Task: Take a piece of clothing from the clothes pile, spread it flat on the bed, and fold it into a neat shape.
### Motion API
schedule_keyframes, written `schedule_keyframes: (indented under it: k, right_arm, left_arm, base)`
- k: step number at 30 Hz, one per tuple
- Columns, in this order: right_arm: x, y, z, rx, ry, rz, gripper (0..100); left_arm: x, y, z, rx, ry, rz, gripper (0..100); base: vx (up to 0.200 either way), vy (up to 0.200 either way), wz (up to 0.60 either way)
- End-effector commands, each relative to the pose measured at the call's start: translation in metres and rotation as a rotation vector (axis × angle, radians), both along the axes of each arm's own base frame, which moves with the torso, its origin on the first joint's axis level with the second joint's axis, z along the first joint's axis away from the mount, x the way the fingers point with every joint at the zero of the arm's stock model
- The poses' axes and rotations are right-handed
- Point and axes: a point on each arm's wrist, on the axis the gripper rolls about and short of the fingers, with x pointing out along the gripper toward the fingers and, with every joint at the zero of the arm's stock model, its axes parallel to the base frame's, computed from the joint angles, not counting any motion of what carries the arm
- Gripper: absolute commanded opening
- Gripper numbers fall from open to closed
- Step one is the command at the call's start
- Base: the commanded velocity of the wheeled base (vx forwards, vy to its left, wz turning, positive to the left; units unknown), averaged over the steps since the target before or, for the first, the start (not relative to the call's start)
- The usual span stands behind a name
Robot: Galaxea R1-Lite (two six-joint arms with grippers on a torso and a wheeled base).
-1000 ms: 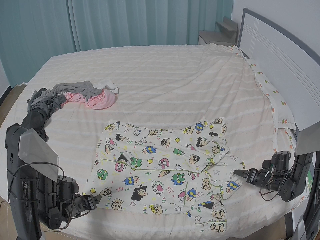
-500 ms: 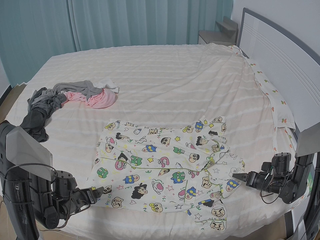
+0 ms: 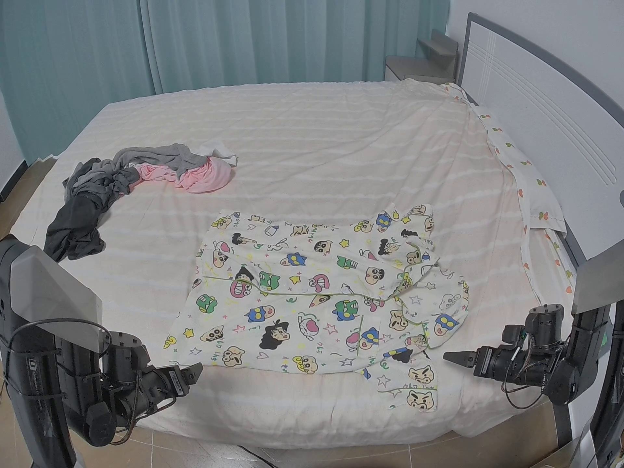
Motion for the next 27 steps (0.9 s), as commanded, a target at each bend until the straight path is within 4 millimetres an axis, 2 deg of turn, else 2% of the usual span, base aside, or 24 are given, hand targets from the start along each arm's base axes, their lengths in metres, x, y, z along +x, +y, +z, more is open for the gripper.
schedule_keyframes:
  k: [1, 3, 8, 17, 25, 27]
  right_arm:
    - [0.002, 0.01, -0.013, 0.019, 0.002, 0.022, 100]
    - [0.003, 0.014, -0.021, 0.004, -0.009, 0.039, 100]
    - [0.003, 0.023, -0.024, -0.009, -0.017, 0.107, 100]
    - [0.015, 0.039, -0.029, -0.004, -0.062, 0.169, 100]
    - [0.014, 0.054, -0.031, 0.001, -0.065, 0.225, 100]
    - [0.011, 0.06, -0.039, -0.004, -0.041, 0.247, 100]
  left_arm:
    - [0.001, 0.0, -0.003, 0.0, 0.001, 0.001, 100]
    - [0.001, 0.0, -0.003, 0.0, 0.001, 0.001, 100]
    - [0.003, -0.001, -0.003, -0.001, -0.004, 0.001, 100]
    - [0.004, 0.0, -0.005, 0.0, -0.002, 0.006, 100]
    - [0.005, 0.0, -0.005, -0.001, -0.004, 0.006, 100]
    - [0.005, 0.0, -0.005, -0.001, -0.004, 0.008, 100]
  base:
    - [0.0, 0.0, 0.0]
    - [0.0, 0.0, 0.0]
    - [0.0, 0.0, 0.0]
    - [0.0, 0.0, 0.0]
    - [0.0, 0.0, 0.0]
    - [0.0, 0.0, 0.0]
